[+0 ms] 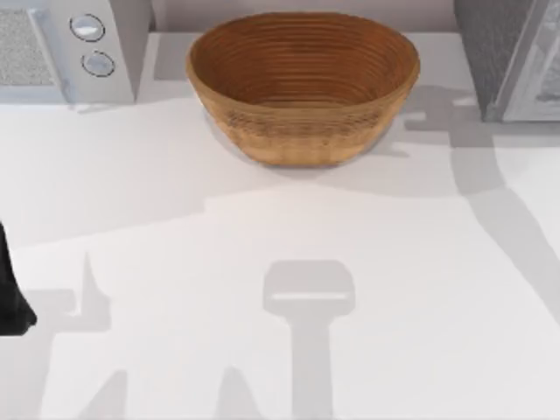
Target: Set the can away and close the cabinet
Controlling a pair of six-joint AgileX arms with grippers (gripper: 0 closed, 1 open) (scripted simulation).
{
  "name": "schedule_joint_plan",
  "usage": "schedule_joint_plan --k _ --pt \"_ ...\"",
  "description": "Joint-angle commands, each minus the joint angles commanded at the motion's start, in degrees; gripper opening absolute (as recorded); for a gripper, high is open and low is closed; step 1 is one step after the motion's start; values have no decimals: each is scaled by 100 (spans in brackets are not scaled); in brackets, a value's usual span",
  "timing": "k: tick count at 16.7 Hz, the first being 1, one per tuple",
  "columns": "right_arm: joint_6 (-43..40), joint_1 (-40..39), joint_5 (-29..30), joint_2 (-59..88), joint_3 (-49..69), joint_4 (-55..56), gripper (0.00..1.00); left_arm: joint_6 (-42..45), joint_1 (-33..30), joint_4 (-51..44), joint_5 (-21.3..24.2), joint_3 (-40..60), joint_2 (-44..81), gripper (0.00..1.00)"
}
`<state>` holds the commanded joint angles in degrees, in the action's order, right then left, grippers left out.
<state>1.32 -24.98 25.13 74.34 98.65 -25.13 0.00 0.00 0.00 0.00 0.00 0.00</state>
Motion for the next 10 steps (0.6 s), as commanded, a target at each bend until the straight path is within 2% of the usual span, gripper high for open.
schedule_joint_plan --k 6,10 --pt "-62 100 108 -101 39 -30 100 0 0 0 0 0 0 100" --pt "-59 359 -144 373 376 110 100 0 0 0 0 0 0 100"
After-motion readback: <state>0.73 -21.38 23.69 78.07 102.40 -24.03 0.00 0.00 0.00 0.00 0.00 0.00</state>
